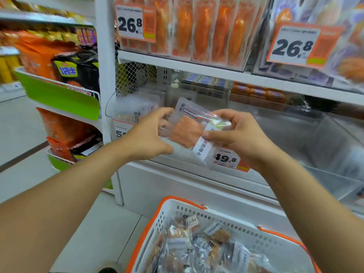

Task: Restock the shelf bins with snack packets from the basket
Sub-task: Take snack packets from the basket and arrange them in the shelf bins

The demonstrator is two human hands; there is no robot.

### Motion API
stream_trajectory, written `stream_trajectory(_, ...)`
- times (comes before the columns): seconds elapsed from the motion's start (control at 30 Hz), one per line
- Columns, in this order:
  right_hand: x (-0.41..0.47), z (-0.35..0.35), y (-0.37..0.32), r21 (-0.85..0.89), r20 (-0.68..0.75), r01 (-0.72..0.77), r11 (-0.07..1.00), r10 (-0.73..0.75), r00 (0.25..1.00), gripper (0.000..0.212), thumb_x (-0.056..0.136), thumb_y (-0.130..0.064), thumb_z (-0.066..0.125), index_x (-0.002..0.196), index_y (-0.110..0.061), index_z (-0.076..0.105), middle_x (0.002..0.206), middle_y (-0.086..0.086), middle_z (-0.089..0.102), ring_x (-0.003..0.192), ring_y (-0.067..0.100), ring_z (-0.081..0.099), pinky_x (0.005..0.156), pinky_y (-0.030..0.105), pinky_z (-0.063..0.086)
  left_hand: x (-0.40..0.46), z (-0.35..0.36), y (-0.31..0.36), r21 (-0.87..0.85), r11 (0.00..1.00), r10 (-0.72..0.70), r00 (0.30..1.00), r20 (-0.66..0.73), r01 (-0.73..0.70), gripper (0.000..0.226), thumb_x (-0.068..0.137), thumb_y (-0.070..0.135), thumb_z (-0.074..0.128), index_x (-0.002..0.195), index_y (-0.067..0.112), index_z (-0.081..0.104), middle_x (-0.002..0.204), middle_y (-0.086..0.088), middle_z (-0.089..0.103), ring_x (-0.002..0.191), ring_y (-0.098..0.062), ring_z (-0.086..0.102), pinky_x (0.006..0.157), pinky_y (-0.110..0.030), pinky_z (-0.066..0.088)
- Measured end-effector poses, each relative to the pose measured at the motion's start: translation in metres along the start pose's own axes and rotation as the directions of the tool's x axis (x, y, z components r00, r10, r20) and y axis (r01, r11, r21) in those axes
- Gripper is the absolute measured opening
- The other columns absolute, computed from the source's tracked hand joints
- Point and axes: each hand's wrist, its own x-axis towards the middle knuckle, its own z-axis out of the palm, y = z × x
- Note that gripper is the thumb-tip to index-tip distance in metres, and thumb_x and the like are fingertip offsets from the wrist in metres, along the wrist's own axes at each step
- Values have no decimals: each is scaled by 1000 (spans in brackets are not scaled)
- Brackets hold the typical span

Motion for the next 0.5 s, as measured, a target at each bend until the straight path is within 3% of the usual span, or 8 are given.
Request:
stream_trajectory(0.1,23,11,-9,120,-49,29,992,-23,999,37,77,4,77,112,-4,66,95,18,75,91,35,73,84,53,59,1,-2,-2,-362,911,-162,980,120,195,53,83,-10,68,128,16,56,109,-9,73,92,-20,71,72,-32,60)
stream_trajectory(0.17,37,19,-9,87,75,-15,996,9,997,34,86,-4,73,118,-9,65,103,14,75,99,35,71,87,56,57,6,0,-2,-513,827,-242,969,47,231,44,86,-11,65,125,8,57,115,-20,69,90,-23,69,69,-28,61)
stream_trajectory(0.23,49,26,-8,-64,254,-87,994,101,962,36,91,-3,68,123,-16,61,105,13,74,95,31,72,74,49,61,11,4,-4,-617,740,-329,944,18,269,33,89,-11,61,118,5,57,117,-20,65,92,-23,67,72,-29,61)
stream_trajectory(0.27,57,29,-8,-143,269,-84,986,120,955,35,91,0,67,122,-15,59,100,14,73,88,29,73,64,43,62,14,6,-5,-613,734,-362,932,11,292,26,91,-8,61,113,6,56,119,-19,63,93,-24,66,75,-32,61)
stream_trajectory(0.33,79,31,-12,-294,157,-13,956,62,986,24,90,3,67,107,-12,61,88,17,71,76,29,73,52,39,61,20,7,-10,-471,813,-419,906,-67,341,23,92,4,66,111,11,54,121,-17,59,98,-28,64,82,-41,59)
stream_trajectory(0.4,111,27,-15,-436,44,11,900,9,999,19,87,0,73,99,-9,62,90,21,70,75,36,73,57,44,62,26,4,-14,-301,888,-421,878,-228,348,22,89,17,72,104,13,57,115,-14,61,104,-32,64,89,-47,56)
stream_trajectory(0.5,159,24,-17,-619,34,-66,783,110,993,40,86,-3,75,122,-3,58,93,15,65,78,31,71,68,46,62,29,-1,-12,-218,919,-384,874,-299,329,15,89,16,69,79,20,58,103,-11,67,98,-33,68,88,-46,57)
